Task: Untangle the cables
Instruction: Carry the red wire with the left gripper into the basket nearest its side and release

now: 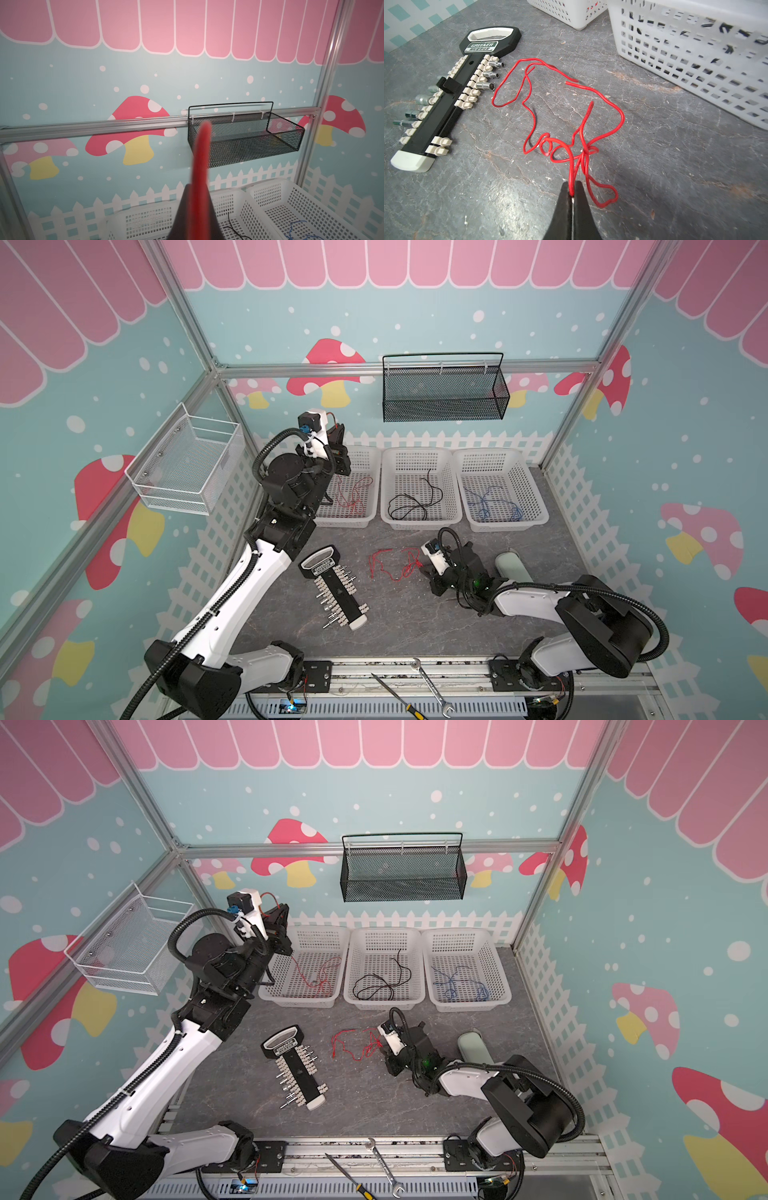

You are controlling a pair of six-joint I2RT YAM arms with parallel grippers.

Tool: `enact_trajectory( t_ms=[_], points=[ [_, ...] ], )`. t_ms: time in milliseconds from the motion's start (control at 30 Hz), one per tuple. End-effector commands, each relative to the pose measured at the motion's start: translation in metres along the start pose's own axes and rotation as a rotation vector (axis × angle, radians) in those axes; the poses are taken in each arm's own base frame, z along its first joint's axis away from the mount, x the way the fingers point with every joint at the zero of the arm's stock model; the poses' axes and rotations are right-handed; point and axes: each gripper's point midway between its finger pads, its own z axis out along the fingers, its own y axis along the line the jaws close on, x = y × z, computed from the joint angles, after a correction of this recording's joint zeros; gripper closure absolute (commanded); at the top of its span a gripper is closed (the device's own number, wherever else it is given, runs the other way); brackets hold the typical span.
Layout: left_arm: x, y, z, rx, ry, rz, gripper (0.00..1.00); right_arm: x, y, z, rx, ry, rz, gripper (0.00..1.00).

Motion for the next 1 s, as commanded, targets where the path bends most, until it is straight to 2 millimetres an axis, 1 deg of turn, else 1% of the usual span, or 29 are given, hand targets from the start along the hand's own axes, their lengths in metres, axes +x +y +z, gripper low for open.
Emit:
enact_trajectory(
  t_ms=[0,67,133,233,333,433,600,700,833,967],
  points=[
    [-0.007,0.012,0.016,-0.011,-0.021,-0.016,1.0,-0.007,0.002,-0.002,-0.001,-0.006,-0.023,1.0],
    [0.007,0.02,0.028,-0.019,0.01,-0.032,1.0,-0.008,0.002,-0.003,0.004,-0.008,-0.025,1.0],
    [0.027,0.027,0.037,-0.032,0.044,-0.043,1.0,-0.007,0.001,-0.003,0.008,-0.006,-0.026,1.0],
    [0.067,0.039,0.049,-0.073,0.102,-0.045,1.0,-0.008,0.001,-0.002,0.011,-0.007,-0.026,1.0],
    [0.112,0.052,0.059,-0.117,0.194,-0.068,1.0,-0.01,0.002,-0.001,0.004,-0.01,-0.027,1.0],
    [0.156,0.057,0.063,-0.135,0.278,-0.099,1.0,-0.011,0.002,-0.001,0.002,-0.014,-0.03,1.0],
    [0.233,0.063,0.063,-0.187,0.436,-0.156,1.0,-0.02,0.005,-0.001,-0.013,-0.033,-0.022,1.0],
    [0.269,0.07,0.061,-0.239,0.531,-0.187,1.0,-0.022,0.005,-0.001,-0.011,-0.043,-0.015,1.0],
    [0.3,0.072,0.059,-0.266,0.629,-0.204,1.0,-0.024,0.005,-0.002,-0.009,-0.05,-0.013,1.0],
    [0.322,0.075,0.056,-0.299,0.705,-0.207,1.0,-0.024,0.004,-0.002,-0.007,-0.051,-0.014,1.0]
  ],
)
